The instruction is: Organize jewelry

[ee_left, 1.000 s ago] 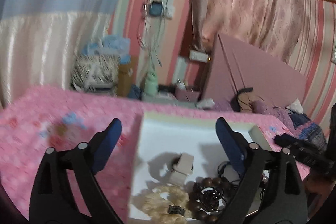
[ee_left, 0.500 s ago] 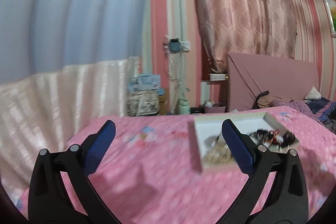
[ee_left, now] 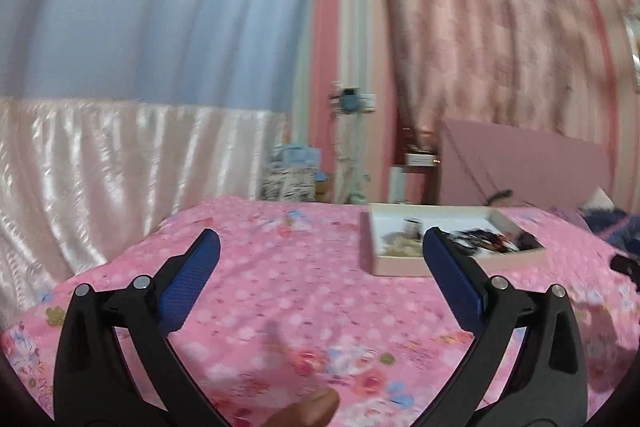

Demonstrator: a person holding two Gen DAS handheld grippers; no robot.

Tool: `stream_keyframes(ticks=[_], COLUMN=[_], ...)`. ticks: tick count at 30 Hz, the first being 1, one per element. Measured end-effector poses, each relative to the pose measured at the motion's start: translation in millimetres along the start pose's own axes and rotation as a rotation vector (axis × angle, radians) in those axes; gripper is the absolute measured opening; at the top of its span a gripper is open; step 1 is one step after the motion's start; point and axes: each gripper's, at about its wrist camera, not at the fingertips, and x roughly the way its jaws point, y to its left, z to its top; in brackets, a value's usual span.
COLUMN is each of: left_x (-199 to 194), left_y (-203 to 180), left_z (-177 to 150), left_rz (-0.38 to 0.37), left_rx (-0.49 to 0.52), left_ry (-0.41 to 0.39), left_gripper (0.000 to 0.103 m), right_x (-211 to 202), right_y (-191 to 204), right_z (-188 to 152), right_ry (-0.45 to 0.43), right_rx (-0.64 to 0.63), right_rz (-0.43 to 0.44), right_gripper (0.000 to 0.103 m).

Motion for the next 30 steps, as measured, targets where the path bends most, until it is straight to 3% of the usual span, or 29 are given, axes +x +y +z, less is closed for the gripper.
stream_keyframes(ticks=[4, 5, 8, 10, 16, 21, 30], left_x=[-1.2, 0.8, -1.6, 4.1, 13.0, 9.9, 13.5], left_y=[-17.9, -21.1, -34.5, -43.1, -28.0, -31.9, -34.4], left_z=[-3.0, -4.1, -15.5, -22.7, -24.3, -22.9, -22.1], left_rz=[-0.068, -0.077, -0.051, -0.027, -0.006, 0.008, -0.005], left_rx=[0.012, 0.010, 0.049, 0.077, 0.009, 0.021, 0.043], left_ry=[0.027, 0.033, 0.028, 0.076, 0.119, 0.083, 0.106], left_gripper=[0.100, 0.100, 0.100, 0.100, 0.100, 0.100, 0.100], right_x=[-9.2, -12.1, -9.4, -7.2, -12.0, -11.9, -16.6], right_y=[10.1, 13.8, 20.8, 24.2, 20.2, 18.9, 16.6], right_z=[-8.1, -8.8, -10.3, -10.4, -8.6, -8.2, -7.6], right_ry=[-0.022, -0.036, -0.018, -0.004, -0.039, -0.039, -0.061], right_rx=[-0.003, -0.022, -0.057, -0.078, -0.050, -0.046, -0.043], right_rz=[-0.015, -0.024, -0.033, -0.025, -0.035, -0.062, -0.067], right_gripper=[0.095, 0.099, 0.101, 0.101, 0.101, 0.101, 0.101])
